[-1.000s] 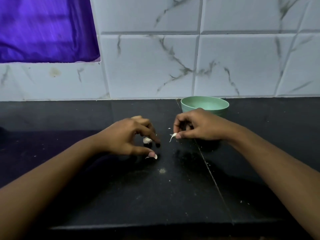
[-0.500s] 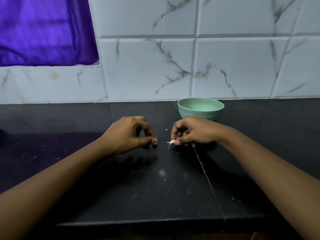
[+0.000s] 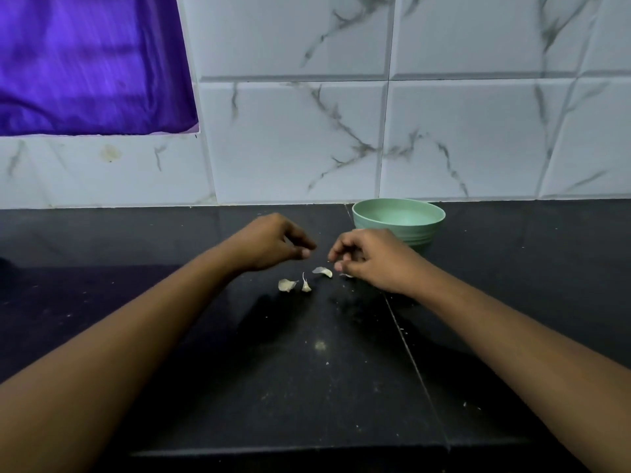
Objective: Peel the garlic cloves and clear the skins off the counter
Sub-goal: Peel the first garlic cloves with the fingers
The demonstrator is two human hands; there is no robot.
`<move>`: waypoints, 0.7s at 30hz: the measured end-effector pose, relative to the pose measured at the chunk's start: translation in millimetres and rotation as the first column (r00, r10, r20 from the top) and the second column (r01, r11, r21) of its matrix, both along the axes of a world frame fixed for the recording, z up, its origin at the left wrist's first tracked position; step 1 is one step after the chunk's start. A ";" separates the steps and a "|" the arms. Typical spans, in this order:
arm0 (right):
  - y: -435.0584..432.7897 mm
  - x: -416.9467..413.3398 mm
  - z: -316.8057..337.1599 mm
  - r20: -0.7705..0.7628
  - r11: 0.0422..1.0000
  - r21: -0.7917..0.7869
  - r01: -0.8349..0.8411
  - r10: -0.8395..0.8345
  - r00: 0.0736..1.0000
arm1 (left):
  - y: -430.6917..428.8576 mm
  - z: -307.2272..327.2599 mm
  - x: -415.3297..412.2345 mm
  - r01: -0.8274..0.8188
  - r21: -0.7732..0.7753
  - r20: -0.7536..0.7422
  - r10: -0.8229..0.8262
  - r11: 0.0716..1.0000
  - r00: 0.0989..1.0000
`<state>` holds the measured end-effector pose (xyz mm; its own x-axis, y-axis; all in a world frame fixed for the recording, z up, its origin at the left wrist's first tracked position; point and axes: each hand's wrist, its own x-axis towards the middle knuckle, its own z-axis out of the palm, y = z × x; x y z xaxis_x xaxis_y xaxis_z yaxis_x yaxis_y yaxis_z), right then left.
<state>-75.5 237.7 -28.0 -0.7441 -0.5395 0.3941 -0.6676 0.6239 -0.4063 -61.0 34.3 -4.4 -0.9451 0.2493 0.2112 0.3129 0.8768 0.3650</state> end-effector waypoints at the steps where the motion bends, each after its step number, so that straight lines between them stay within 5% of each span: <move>1: -7.4 3.9 -1.4 -0.052 0.999 0.037 -0.019 0.021 0.998 | -9.1 3.2 2.9 0.001 0.042 0.012 -0.002 0.999 1.000; 8: -36.2 11.5 -14.0 -0.073 0.974 0.225 -0.019 0.036 0.997 | -42.9 4.5 20.4 0.003 -0.066 0.213 0.012 0.998 0.977; 15: -24.6 9.8 -7.8 0.114 0.999 0.012 -0.043 0.042 0.993 | -36.9 3.5 28.0 0.043 -0.032 0.301 -0.032 0.999 0.953; 21: -15.6 14.8 -3.0 0.477 0.907 -0.421 -0.008 0.229 0.848 | -8.2 -6.4 32.7 0.067 0.315 0.080 -0.097 0.947 0.992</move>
